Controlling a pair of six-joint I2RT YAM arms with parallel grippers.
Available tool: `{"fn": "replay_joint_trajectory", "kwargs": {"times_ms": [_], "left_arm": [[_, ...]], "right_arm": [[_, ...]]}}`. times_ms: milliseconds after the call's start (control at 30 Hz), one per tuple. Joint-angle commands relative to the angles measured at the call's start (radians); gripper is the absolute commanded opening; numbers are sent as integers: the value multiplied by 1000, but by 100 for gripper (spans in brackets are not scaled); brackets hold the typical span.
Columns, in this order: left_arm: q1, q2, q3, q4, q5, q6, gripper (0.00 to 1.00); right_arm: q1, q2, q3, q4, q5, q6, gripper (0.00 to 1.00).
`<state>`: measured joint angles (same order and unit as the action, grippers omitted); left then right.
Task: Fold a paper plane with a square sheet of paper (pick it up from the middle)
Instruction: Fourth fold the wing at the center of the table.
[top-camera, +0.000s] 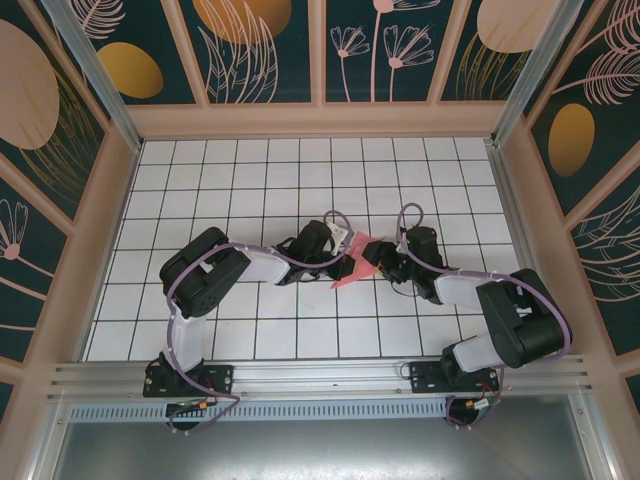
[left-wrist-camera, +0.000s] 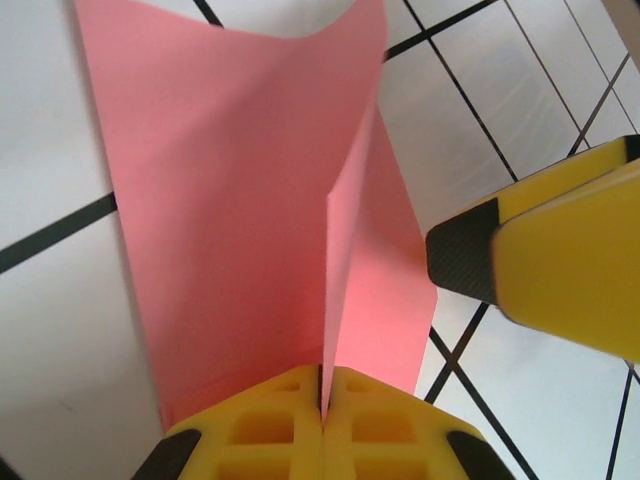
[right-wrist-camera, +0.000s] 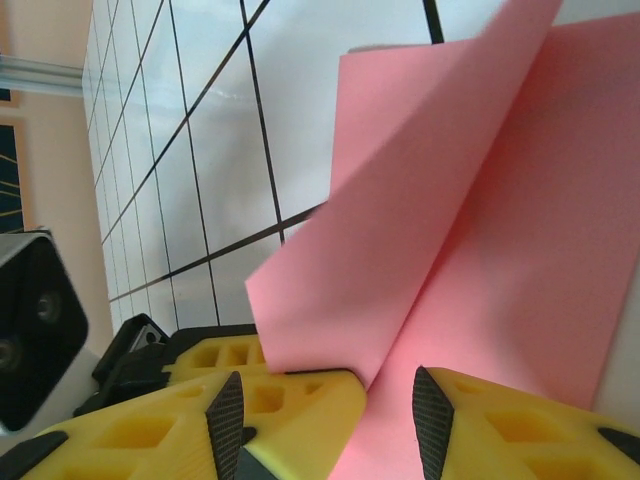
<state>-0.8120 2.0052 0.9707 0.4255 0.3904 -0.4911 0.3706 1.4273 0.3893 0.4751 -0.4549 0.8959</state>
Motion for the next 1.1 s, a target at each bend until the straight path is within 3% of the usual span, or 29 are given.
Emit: {"fn": "replay_joint_trajectory", "kwargs": {"times_ms": [0,733,1067], "left_arm": [[-6,27,49,-74,46,-32,6],[-5,44,86,-98,114,-100,8],[-4,-40,18,-66,93,-98,24]], "right_arm": [[-14,-5,-3,14,-18,-21,51],[-22,103,75,-109,2,-40,48],[-22,134,106,-248,69,-25,45]]}}
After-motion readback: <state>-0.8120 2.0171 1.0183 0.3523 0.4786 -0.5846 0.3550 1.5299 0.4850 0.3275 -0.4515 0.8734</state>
